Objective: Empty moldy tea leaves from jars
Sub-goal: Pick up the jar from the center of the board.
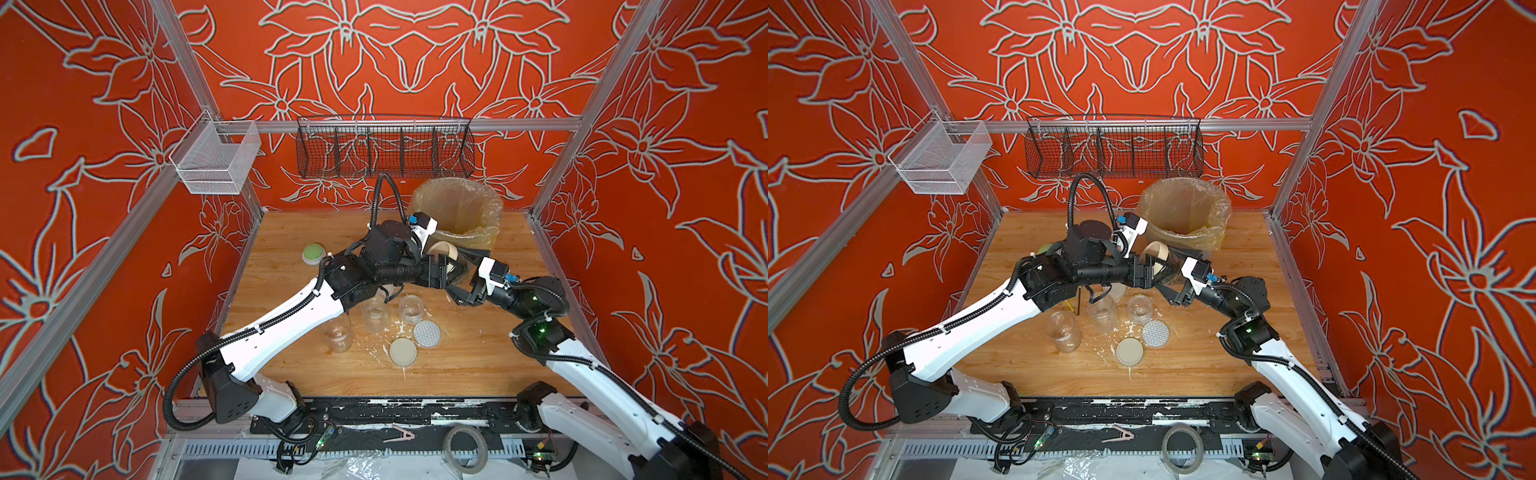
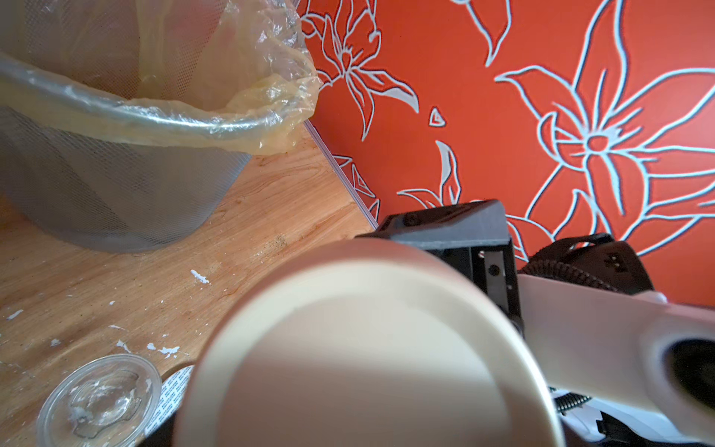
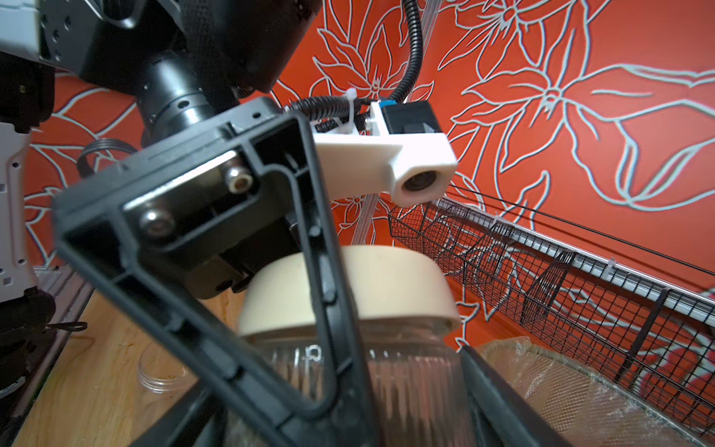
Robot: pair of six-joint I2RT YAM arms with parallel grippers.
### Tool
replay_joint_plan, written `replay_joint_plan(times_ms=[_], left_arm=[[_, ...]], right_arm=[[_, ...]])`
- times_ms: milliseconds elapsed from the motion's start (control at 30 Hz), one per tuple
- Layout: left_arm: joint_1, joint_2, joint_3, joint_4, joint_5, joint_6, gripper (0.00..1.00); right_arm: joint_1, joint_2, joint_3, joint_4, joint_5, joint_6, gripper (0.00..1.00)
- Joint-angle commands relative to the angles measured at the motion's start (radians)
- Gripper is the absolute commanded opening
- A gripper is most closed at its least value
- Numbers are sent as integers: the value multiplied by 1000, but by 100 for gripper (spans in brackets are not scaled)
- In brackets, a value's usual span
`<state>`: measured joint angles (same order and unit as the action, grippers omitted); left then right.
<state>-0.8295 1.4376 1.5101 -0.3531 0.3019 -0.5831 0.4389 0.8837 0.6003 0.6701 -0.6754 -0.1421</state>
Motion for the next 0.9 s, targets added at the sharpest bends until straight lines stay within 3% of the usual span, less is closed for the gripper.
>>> replay_joint_plan(times_ms=[0,167,267,400,500,533,633,867], left_arm=[[6,-38,5,102,42,-36,52],[9,-42,4,115,49,-45,52],[9,-44,6,117,50,-44,52],[11,-44,0,115,53,-46,52],[13,-47,-9,126,51,-49,52],[15,-48,-11,131,52,-48,57],[25,-52,1,110,44,-17,98],[67,-93,63,-32,-2,196,98]], right_arm=[[12,4,42,36,-10,-36,79],[15,17,40,27,-10,-45,90],[15,27,51,3,-12,-57,79],[17,38,61,20,-31,-36,55],[17,41,67,34,-23,-24,49],[17,41,69,40,-20,-21,46],[18,37,78,39,-14,-26,34],[17,28,110,39,-18,-6,15]])
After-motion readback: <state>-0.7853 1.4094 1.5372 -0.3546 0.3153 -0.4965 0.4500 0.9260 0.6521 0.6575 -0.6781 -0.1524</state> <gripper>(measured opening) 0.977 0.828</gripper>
